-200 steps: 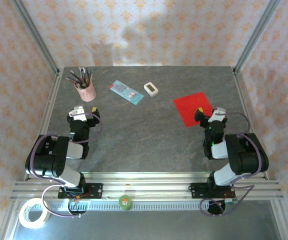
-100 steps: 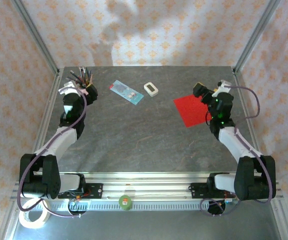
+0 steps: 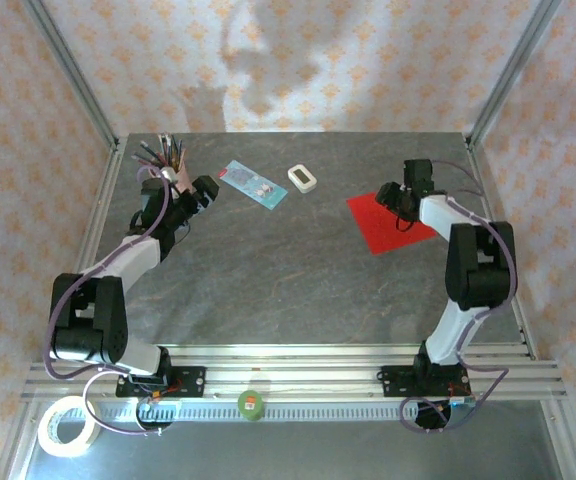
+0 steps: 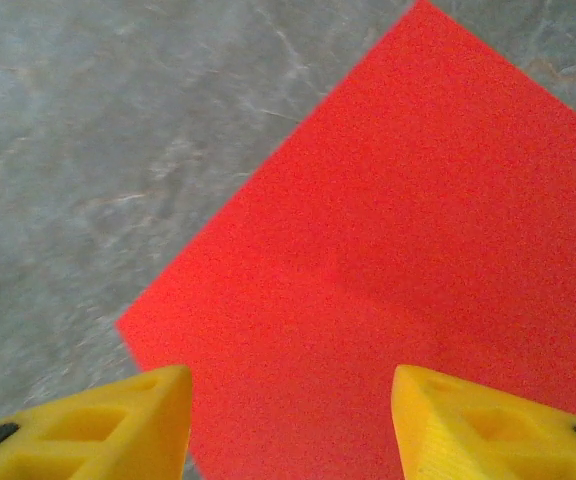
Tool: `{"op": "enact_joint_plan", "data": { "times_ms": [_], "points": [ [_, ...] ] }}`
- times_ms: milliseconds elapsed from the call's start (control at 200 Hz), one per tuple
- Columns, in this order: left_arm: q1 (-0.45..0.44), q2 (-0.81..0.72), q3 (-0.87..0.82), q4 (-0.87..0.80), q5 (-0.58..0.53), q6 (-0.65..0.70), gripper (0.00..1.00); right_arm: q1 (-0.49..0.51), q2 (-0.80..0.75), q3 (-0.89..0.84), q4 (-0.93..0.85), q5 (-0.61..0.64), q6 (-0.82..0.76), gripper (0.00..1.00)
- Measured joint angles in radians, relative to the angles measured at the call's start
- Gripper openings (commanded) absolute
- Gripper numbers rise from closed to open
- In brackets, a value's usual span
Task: Fold a paper plane with a square sheet of paper (pick it up from the middle)
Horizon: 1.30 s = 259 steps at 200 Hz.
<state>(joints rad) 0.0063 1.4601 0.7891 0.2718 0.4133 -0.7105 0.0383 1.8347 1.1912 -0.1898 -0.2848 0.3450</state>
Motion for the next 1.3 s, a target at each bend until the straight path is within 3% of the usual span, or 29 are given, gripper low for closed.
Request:
{"op": "enact_joint_plan", "data": {
  "times_ms": [210, 390, 601, 731, 921, 1026, 1181, 1296],
  "points": [
    [-0.011, 0.002, -0.010, 0.000, 0.021, -0.027, 0.99, 0.000, 0.153, 0.164, -0.082, 0.055, -0.009, 0.46],
    [-0.015, 0.002, -0.029, 0.001, 0.026, -0.031, 0.99, 0.000, 0.183, 0.163, -0.119, 0.079, 0.007, 0.46],
    [-0.032, 0.018, -0.069, 0.017, 0.025, -0.053, 0.99, 0.032, 0.168, 0.113, -0.098, 0.121, 0.096, 0.38],
    [-0.054, 0.045, -0.083, 0.028, 0.023, -0.071, 0.99, 0.145, 0.111, 0.032, -0.085, 0.168, 0.212, 0.39],
    [-0.121, 0.051, -0.094, 0.052, 0.017, -0.105, 0.98, 0.431, 0.062, -0.046, -0.033, 0.211, 0.468, 0.39],
    [-0.167, 0.057, -0.098, 0.070, 0.013, -0.136, 0.93, 0.540, 0.076, -0.031, -0.010, 0.190, 0.565, 0.37],
    [-0.269, 0.076, -0.101, 0.096, 0.002, -0.192, 0.87, 0.561, 0.085, 0.006, -0.014, 0.168, 0.600, 0.36],
    [-0.366, 0.112, -0.097, 0.111, 0.002, -0.237, 0.74, 0.519, 0.075, 0.023, -0.019, 0.174, 0.544, 0.29]
  ]
}}
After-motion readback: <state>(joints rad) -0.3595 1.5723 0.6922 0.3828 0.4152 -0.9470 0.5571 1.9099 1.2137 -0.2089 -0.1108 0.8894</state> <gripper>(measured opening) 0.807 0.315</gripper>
